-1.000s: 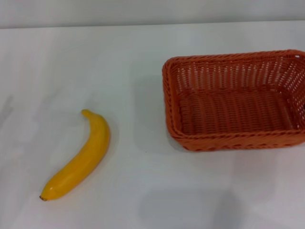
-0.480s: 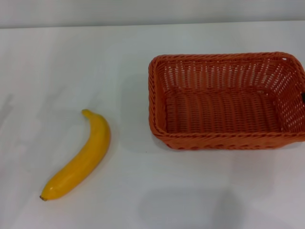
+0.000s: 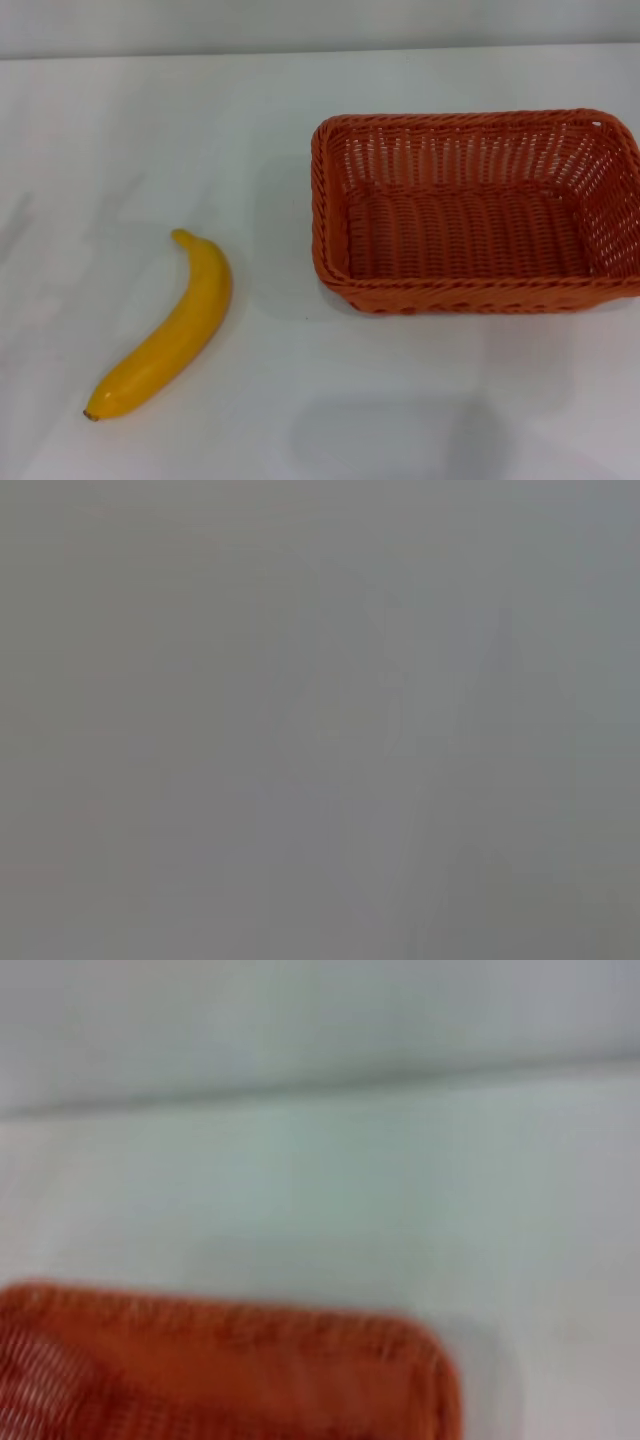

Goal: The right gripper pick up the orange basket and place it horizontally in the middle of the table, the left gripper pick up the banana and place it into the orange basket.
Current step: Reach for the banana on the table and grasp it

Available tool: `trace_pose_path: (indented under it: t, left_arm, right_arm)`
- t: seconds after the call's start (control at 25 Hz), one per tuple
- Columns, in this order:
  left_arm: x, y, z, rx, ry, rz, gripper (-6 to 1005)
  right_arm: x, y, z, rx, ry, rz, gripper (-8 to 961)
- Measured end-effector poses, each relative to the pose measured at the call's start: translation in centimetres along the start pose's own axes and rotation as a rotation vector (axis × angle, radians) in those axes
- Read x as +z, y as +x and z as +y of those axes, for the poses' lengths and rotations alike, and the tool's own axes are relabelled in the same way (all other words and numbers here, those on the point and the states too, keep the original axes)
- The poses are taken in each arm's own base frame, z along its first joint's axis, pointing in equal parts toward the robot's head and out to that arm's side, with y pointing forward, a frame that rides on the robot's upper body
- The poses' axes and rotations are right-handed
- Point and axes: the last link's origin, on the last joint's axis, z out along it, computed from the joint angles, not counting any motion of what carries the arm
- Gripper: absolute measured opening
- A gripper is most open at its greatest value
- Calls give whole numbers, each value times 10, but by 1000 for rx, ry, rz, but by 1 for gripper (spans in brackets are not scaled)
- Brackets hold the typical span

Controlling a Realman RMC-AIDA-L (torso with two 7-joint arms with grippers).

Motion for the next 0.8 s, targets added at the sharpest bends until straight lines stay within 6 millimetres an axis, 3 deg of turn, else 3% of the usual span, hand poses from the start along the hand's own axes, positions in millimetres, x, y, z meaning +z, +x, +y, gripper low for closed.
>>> trace_pose_path:
  t: [0.16, 0.32, 0.6, 0.8]
  left_arm:
    - [8, 3, 3, -64, -50, -69, 846]
    - [24, 12, 9, -162, -108, -195, 846]
    - [61, 30, 23, -355, -161, -386, 846]
    - [93, 47, 29, -426, -121, -607, 846]
  right_arm:
    - [-11, -5, -15, -87, 17, -201, 383]
    - [-11, 6, -35, -170, 1, -437, 394]
    - [-6, 47, -78, -265, 35, -732, 413]
    - [-11, 75, -104, -273, 142, -809, 427]
